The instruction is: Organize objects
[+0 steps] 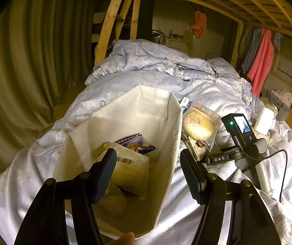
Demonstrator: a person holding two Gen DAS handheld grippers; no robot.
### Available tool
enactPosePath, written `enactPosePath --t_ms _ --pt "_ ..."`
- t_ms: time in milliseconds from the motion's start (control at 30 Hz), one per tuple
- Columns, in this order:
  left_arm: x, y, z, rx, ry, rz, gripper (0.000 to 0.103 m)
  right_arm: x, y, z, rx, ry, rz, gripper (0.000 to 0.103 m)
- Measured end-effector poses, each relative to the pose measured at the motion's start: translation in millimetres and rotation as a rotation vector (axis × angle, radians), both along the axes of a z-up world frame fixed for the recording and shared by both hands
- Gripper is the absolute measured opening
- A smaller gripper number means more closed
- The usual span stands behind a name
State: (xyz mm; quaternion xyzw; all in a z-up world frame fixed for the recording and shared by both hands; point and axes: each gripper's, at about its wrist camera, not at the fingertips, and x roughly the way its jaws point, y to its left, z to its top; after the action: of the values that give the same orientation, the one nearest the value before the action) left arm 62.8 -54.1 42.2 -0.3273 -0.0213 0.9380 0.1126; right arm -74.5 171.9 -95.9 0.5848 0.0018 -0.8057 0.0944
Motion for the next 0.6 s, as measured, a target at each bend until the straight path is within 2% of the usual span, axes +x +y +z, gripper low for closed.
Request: enactPosePath --t_ms 600 --pt "-0.8 5.9 -1.4 -0.005 0.0 -0.007 0.064 -3.8 -0.3 -1.7 0.0 0.0 -0.002 0.103"
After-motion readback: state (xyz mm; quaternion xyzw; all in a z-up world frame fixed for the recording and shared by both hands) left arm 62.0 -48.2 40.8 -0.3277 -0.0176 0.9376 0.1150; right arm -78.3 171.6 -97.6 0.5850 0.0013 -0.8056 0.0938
